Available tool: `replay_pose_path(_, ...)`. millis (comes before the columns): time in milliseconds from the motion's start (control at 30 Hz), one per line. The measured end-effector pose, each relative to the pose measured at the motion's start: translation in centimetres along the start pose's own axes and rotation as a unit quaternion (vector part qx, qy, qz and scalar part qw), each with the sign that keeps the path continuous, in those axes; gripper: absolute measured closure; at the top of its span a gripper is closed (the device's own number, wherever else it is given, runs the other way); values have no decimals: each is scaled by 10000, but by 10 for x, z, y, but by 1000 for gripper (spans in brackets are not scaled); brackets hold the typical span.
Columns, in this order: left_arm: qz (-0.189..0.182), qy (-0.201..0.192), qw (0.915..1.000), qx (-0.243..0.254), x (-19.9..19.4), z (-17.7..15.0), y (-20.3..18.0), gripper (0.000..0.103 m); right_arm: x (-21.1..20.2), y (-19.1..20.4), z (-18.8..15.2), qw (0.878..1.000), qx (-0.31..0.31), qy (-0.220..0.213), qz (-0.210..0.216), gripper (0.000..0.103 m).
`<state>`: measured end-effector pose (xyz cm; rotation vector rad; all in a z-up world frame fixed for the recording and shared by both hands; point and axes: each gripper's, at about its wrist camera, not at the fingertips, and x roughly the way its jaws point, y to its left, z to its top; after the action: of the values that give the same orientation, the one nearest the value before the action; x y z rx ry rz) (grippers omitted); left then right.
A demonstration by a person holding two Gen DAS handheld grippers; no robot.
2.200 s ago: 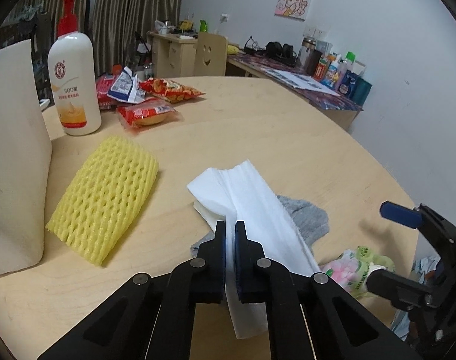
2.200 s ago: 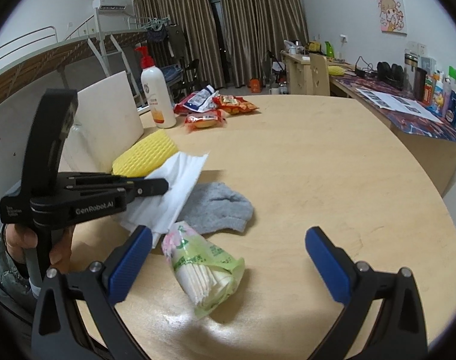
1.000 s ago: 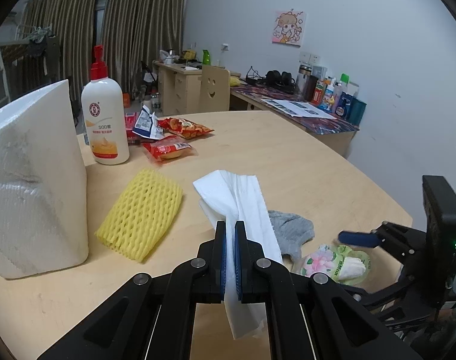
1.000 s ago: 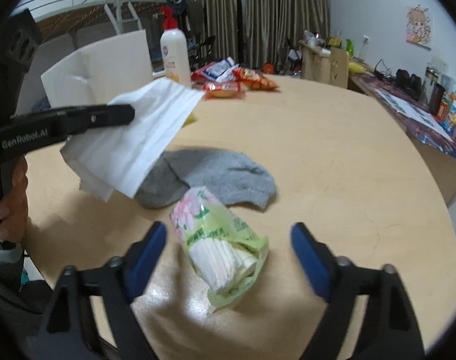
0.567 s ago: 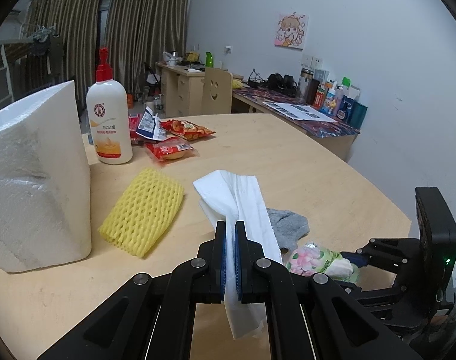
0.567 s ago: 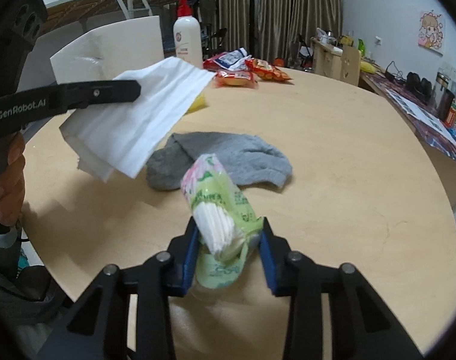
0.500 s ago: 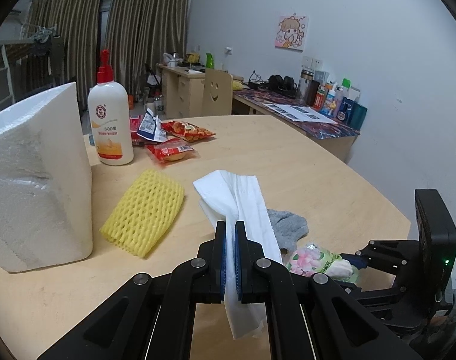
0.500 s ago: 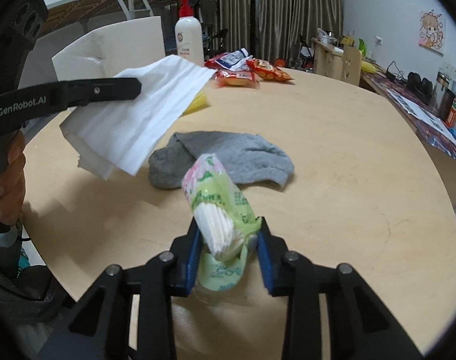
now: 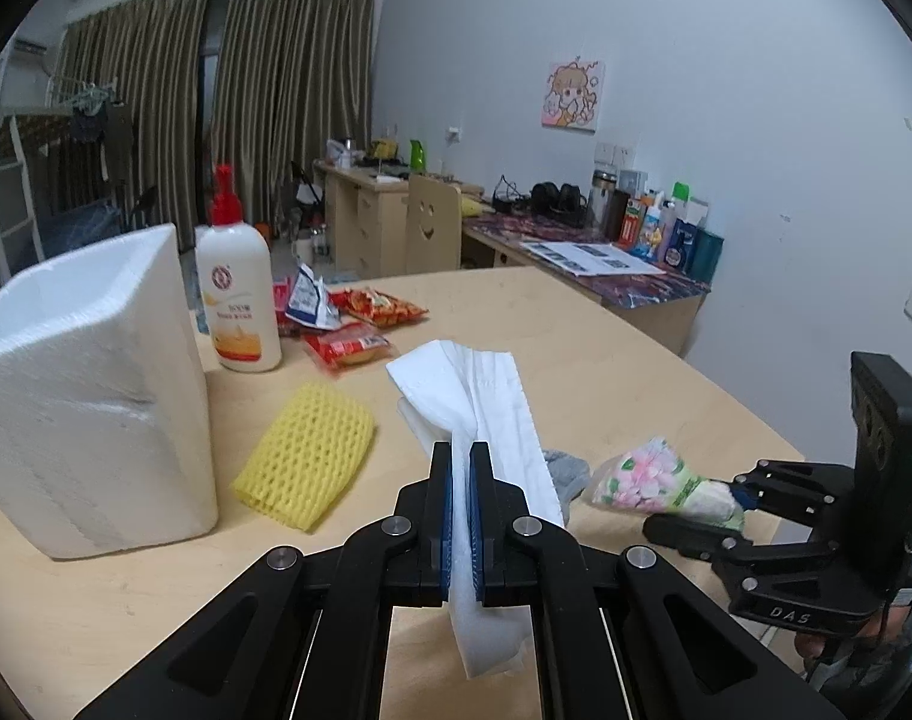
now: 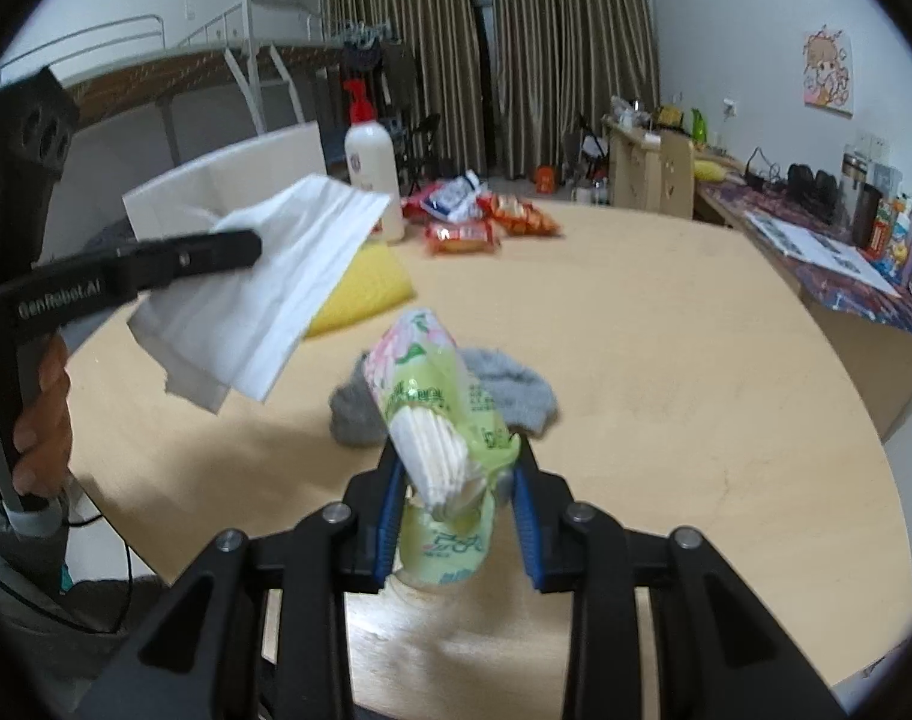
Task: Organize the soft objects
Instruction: 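Carry the white tissue and tissue pack with both grippers to the foam box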
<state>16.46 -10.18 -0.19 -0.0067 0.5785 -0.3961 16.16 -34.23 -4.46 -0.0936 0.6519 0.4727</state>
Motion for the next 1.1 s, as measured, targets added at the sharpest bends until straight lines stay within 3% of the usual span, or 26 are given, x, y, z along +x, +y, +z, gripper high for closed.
replay_pose_path(1100,524,-1149,9909,474,-144,9,1,98,-83,54,39,9851,32,-1719,103,66)
